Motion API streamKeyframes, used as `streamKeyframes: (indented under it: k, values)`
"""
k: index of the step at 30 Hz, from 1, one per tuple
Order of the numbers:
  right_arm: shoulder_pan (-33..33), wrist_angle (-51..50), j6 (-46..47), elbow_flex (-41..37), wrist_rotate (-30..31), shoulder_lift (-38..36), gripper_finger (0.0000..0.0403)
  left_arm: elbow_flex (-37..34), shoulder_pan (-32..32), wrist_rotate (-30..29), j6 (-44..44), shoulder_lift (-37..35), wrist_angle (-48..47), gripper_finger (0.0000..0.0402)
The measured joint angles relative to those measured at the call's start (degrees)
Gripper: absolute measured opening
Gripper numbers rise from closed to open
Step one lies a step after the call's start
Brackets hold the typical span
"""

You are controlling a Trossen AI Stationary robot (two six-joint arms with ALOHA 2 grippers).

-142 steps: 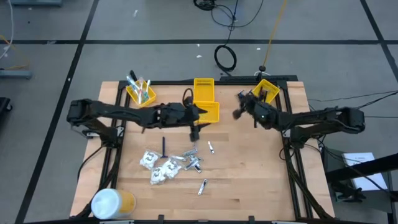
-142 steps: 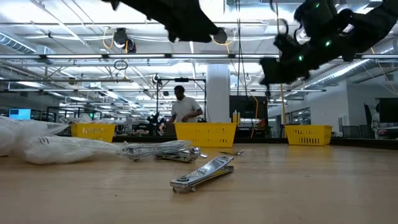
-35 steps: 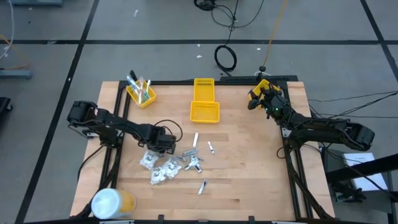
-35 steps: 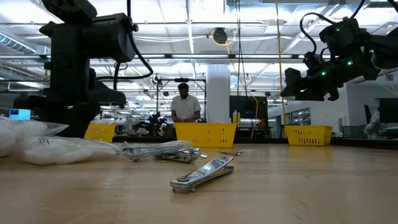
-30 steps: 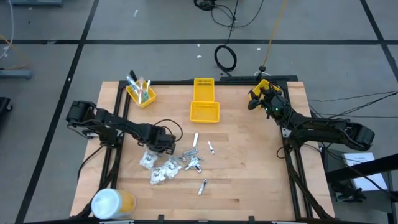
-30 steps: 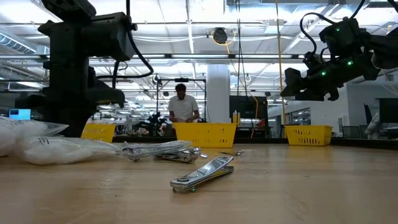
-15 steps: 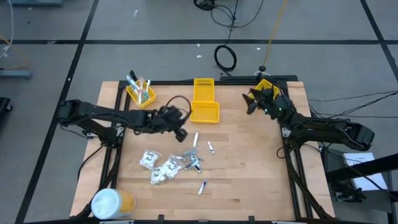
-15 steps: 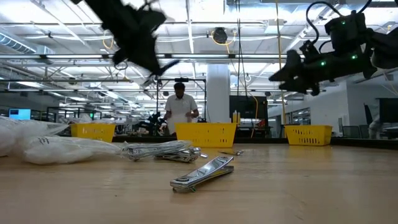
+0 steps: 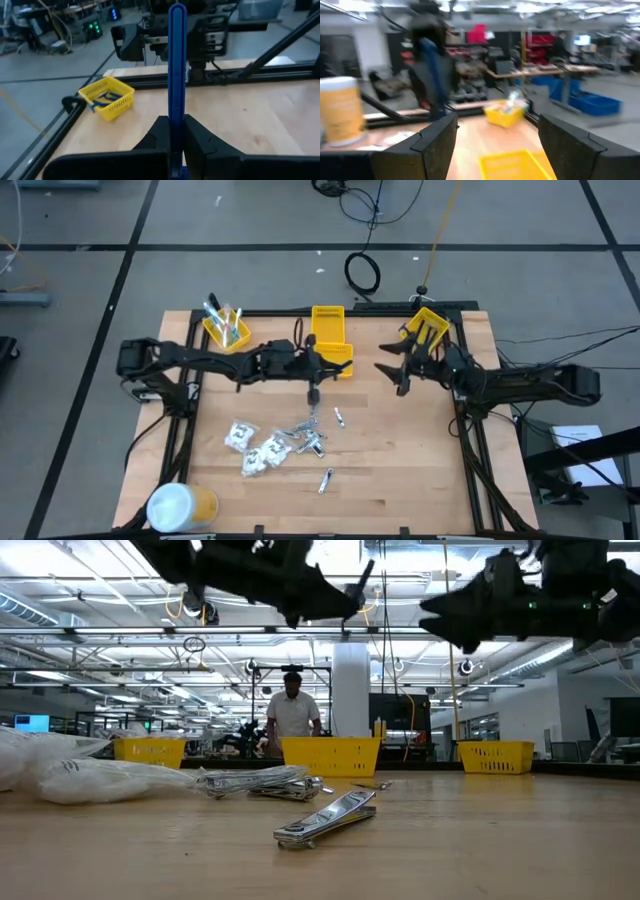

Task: Pick & Place Travel size toiletries
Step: Put the blue razor into the right yellow bin

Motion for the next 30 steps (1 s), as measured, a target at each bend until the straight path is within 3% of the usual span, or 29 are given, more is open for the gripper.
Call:
streamKeyframes:
  k: [8,21,26,30]
  values:
    - [5.6,0.6,-0.6,6.1,0.3,8.6,0.0263,2.4,1.7,7.1,-1.7,6.4,5.9,0.0009]
    - [8.1,4.5,-1.7,10.2,0.0,16.4,0.0258,8.7,1.8,9.7,-0.9,12.6,4.9,0.0009]
    - [8.3,4.5,-3.0,10.2,0.1,16.5,0.0214,8.7,1.8,9.6,-1.2,12.1,4.6,0.0015]
    - [8.3,4.5,-4.6,10.2,0.1,16.5,0.0143,8.7,1.9,9.4,-1.5,11.9,4.5,0.0017]
